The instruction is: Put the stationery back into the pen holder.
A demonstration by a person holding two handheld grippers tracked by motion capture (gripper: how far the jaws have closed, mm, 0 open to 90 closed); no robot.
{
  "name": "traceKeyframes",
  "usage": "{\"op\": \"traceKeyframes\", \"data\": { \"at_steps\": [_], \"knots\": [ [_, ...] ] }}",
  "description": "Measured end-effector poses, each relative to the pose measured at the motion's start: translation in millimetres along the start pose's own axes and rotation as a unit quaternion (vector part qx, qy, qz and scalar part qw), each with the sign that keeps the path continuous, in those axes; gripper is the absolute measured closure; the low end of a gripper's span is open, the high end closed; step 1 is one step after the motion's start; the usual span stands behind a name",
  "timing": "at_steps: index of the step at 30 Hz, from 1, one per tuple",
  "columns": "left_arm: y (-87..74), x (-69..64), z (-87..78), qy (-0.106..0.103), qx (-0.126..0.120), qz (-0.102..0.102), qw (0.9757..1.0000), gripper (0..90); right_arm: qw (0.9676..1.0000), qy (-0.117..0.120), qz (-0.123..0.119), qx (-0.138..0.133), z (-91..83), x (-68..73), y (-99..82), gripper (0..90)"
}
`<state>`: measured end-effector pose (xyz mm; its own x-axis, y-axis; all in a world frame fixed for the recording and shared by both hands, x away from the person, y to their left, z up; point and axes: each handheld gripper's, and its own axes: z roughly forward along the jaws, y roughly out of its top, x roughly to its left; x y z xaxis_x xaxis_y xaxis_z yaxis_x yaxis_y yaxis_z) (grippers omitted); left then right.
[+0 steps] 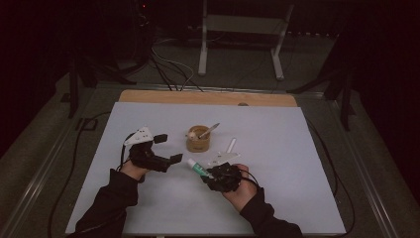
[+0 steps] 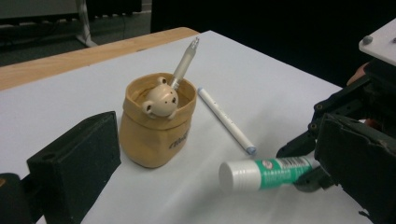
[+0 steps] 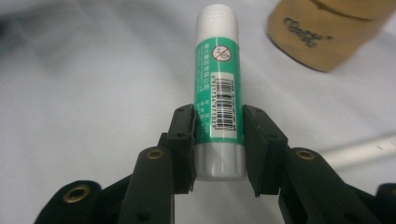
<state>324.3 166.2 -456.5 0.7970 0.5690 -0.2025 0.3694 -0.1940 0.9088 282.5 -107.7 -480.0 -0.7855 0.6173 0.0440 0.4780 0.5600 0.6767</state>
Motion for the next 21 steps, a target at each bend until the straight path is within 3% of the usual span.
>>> {"op": "traceKeyframes", "data": {
  "at_steps": [7, 15, 21],
  "knots": [
    [-1.1, -4.8, 5.0, -0.013, 0.005, -0.005, 0.9999, 0.8, 0.999, -0.003, 0.034, -0.029, -23.1, -18.9, -12.7, 65.8],
    [0.1, -14.7, 14.3, -0.038, 0.003, -0.021, 0.9991, 0.8, 0.9974, -0.012, 0.042, -0.056, -37.3, -30.0, -21.2, 65.8],
    [1.6, -21.7, 19.7, -0.038, 0.003, -0.033, 0.9987, 0.8, 0.9964, -0.024, 0.043, -0.07, -42.2, -33.7, -22.6, 65.8]
  ]
}}
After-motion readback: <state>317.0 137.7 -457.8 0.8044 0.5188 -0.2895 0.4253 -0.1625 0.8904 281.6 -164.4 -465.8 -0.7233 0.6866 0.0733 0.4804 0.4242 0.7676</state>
